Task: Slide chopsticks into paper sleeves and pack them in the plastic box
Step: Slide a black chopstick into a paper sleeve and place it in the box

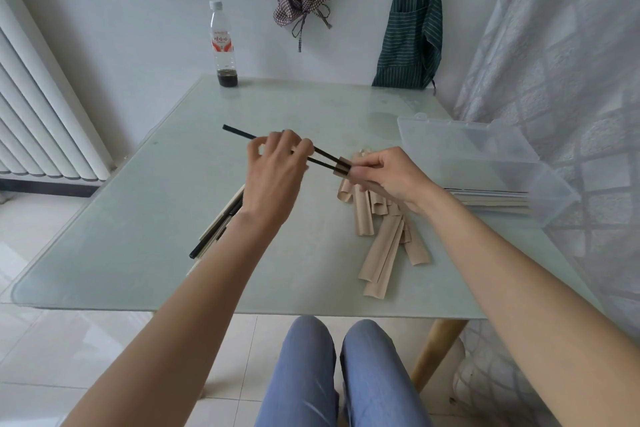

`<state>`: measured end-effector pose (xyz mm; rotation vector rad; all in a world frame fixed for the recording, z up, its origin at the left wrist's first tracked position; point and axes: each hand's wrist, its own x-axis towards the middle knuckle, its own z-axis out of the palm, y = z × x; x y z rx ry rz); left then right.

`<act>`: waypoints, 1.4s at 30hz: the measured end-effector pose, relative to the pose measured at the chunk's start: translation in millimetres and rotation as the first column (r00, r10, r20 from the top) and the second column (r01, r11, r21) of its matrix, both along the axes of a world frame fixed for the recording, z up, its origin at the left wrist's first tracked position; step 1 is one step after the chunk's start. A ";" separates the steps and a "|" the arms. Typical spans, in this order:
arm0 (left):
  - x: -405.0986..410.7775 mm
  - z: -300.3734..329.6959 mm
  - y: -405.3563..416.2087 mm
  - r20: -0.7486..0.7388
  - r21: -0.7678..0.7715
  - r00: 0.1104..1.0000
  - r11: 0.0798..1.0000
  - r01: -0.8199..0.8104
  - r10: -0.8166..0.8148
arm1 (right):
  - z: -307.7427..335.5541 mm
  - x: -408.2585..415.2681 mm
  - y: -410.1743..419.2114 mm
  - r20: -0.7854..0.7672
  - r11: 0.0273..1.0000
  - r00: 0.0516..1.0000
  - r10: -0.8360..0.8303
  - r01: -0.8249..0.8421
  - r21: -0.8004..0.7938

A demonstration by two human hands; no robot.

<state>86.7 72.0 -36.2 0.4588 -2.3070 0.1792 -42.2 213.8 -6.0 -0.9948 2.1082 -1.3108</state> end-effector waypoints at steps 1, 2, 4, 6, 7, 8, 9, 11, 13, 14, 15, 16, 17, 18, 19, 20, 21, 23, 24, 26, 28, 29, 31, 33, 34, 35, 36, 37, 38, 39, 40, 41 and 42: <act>2.5 0.8 -2.7 -0.008 0.017 0.999 0.999 -0.045 0.046 | -1.1 -2.8 1.8 -0.014 1.000 1.000 -0.006 0.007 0.012; 4.2 1.6 -4.6 -0.008 0.030 0.995 0.995 -0.095 0.095 | -2.1 -4.5 3.6 -0.017 1.000 1.000 -0.008 0.009 0.018; 5.1 2.9 -6.5 0.007 0.041 0.985 0.984 -0.175 0.174 | -2.9 -4.2 5.4 0.003 1.000 1.000 -0.004 0.004 0.013; 3.7 3.1 -6.3 0.024 0.035 0.983 0.983 -0.182 0.181 | -1.5 -0.9 4.8 0.013 1.000 1.000 0.009 -0.010 0.008; 2.8 2.2 -5.7 0.029 0.034 0.986 0.986 -0.166 0.165 | -0.6 1.0 3.7 0.009 1.000 1.000 0.017 -0.017 0.007; 2.1 0.9 -5.2 0.028 0.041 0.989 0.988 -0.149 0.148 | 0.1 2.0 2.4 0.000 1.000 1.000 0.020 -0.020 0.006; 1.3 -0.4 -4.5 0.028 0.052 0.990 0.989 -0.137 0.135 | 0.5 2.8 1.2 -0.004 1.000 1.000 0.020 -0.020 0.005; -0.8 -1.3 -1.1 0.047 0.044 0.992 0.992 -0.122 0.120 | 0.0 3.7 -0.6 0.011 1.000 1.000 0.017 -0.017 0.001; -4.0 -2.2 3.7 0.070 0.012 0.991 0.994 -0.112 0.111 | -1.3 6.0 -1.3 0.046 1.000 0.999 0.021 -0.021 -0.009; -5.2 -3.0 5.0 0.062 0.001 0.993 0.994 -0.105 0.105 | -1.7 7.4 -1.4 0.055 1.000 0.998 0.025 -0.024 -0.010; -5.7 -4.2 5.2 0.036 -0.009 0.994 0.995 -0.100 0.101 | -1.4 8.7 -1.2 0.062 1.000 0.998 0.027 -0.027 -0.012; -5.3 -5.9 4.5 0.001 -0.014 0.995 0.995 -0.102 0.102 | -1.0 9.0 -0.5 0.072 1.000 0.997 0.027 -0.026 -0.017; -4.1 -7.0 3.6 -0.031 -0.009 0.993 0.994 -0.112 0.111 | -0.2 8.9 0.6 0.085 0.999 0.996 0.023 -0.021 -0.024; -2.5 -7.4 2.9 -0.058 0.010 0.990 0.992 -0.125 0.125 | 0.4 7.1 1.8 0.084 1.000 0.996 0.015 -0.013 -0.026; -1.5 -7.3 2.3 -0.079 0.036 0.987 0.990 -0.136 0.138 | 1.0 5.2 3.2 0.069 1.000 0.998 0.005 -0.003 -0.017; -0.5 -7.0 1.8 -0.098 0.057 0.985 0.989 -0.138 0.143 | 1.4 3.5 4.7 0.048 1.000 0.999 -0.003 0.003 -0.001; 0.3 -6.7 1.2 -0.119 0.067 0.983 0.989 -0.130 0.137 | 1.7 3.5 5.5 0.036 1.000 0.999 -0.003 0.003 0.011; 0.0 -5.9 1.0 -0.159 0.044 0.982 0.995 -0.094 0.099 | 2.2 5.5 6.2 0.047 1.000 0.999 -0.002 0.002 0.008; -0.6 -5.6 1.9 -0.163 0.014 0.984 0.997 -0.076 0.077 | 2.6 7.4 6.2 0.065 1.000 0.998 -0.001 0.001 -0.003; -2.3 -4.9 6.0 -0.147 -0.054 0.988 0.997 -0.051 0.042 | 3.2 10.5 5.5 0.105 1.000 0.994 0.009 -0.006 -0.028; -3.5 -4.9 9.5 -0.138 -0.098 0.990 0.995 -0.029 0.016 | 3.1 12.1 4.7 0.128 0.999 0.992 0.020 -0.016 -0.031; -4.3 -5.1 9.7 -0.142 -0.115 0.990 0.993 -0.022 0.006 | 3.3 11.8 5.0 0.134 0.999 0.991 0.019 -0.015 -0.030; -4.0 -5.9 6.8 -0.146 -0.148 0.989 0.988 -0.030 0.009 | 3.3 9.4 6.8 0.137 0.999 0.990 0.010 -0.005 -0.034; -2.5 -6.8 1.1 -0.152 -0.164 0.988 0.985 -0.054 0.029 | 1.8 4.5 8.3 0.103 1.000 0.995 -0.001 0.004 -0.021; -2.1 -6.8 -1.6 -0.149 -0.162 0.988 0.985 -0.059 0.034 | 0.4 1.5 8.8 0.074 1.000 0.997 -0.002 0.003 -0.004; -2.2 -6.8 -3.5 -0.140 -0.164 0.989 0.985 -0.060 0.037 | -1.0 -0.9 9.1 0.046 1.000 0.999 0.005 -0.006 0.017; -2.9 -6.7 -4.6 -0.126 -0.171 0.991 0.983 -0.064 0.043 | -2.1 -2.4 9.0 0.021 0.999 1.000 0.019 -0.020 0.041; -3.7 -6.3 -4.7 -0.108 -0.180 0.993 0.981 -0.072 0.053 | -2.8 -2.9 8.7 -0.002 0.998 1.000 0.031 -0.031 0.062; -4.5 -6.1 -4.5 -0.090 -0.191 0.994 0.978 -0.078 0.062 | -3.4 -3.0 8.3 -0.020 0.997 0.999 0.036 -0.035 0.073; -4.9 -6.0 -4.3 -0.072 -0.204 0.995 0.976 -0.079 0.065 | -3.7 -3.1 7.6 -0.032 0.997 0.999 0.040 -0.037 0.071; -5.3 -6.0 -4.1 -0.054 -0.219 0.997 0.973 -0.072 0.062 | -3.1 -3.3 6.9 -0.043 0.997 0.998 0.046 -0.043 0.071; -5.1 -6.0 -4.3 -0.034 -0.236 0.998 0.970 -0.062 0.055 | -2.7 -3.2 6.1 -0.057 0.996 0.997 0.057 -0.052 0.077; -5.0 -5.8 -4.7 -0.015 -0.255 0.999 0.966 -0.054 0.052 | -1.7 -3.6 5.5 -0.079 0.994 0.994 0.069 -0.062 0.092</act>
